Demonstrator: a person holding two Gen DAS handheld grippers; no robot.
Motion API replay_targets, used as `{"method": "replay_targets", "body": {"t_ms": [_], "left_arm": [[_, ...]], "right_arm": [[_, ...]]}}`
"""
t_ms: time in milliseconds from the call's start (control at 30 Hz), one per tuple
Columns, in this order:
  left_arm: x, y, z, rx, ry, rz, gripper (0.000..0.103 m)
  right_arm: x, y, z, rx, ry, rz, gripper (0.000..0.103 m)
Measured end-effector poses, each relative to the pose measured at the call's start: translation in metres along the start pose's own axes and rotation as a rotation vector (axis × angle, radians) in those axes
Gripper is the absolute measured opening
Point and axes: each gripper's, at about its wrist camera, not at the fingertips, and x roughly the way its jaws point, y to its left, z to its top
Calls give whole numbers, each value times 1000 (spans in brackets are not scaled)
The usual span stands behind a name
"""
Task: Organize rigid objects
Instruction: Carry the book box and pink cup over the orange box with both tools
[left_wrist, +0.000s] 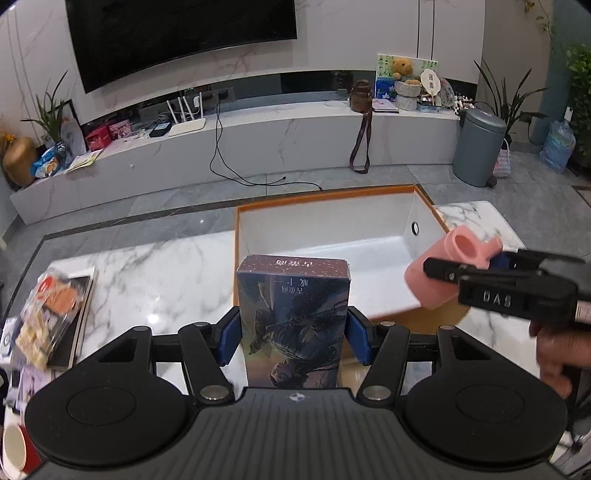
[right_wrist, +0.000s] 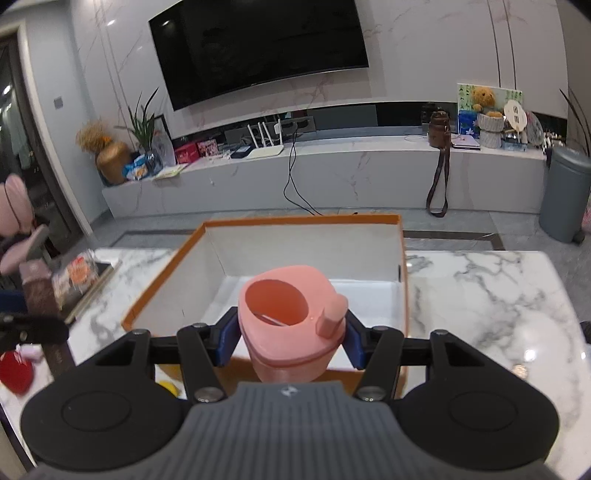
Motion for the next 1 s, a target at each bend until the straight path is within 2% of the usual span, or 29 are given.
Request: {"method": "replay_targets", "body": {"t_ms": [167, 267, 400, 633, 767, 900, 1000], "left_arm": [[35, -3, 27, -11, 54, -13, 67], [56, -6, 38, -5, 77, 7, 67], [85, -14, 46, 42, 144, 36, 67], [140, -22, 40, 112, 300, 89, 67], [166, -18, 32, 108, 367, 90, 67], [186, -12, 25, 114, 421, 107, 67], [197, -8, 20, 110, 459, 114, 67]], "right_arm": [[19, -22, 9, 148, -11, 8, 57], [27, -24, 12, 141, -48, -11, 57], [42, -23, 13, 158, -36, -11, 57], [79, -22, 2, 264, 109, 53, 57], [92, -15, -1, 241, 152, 36, 57], [103, -19, -6, 302, 200, 77, 57], [110, -14, -6, 299, 225, 85, 57]]}}
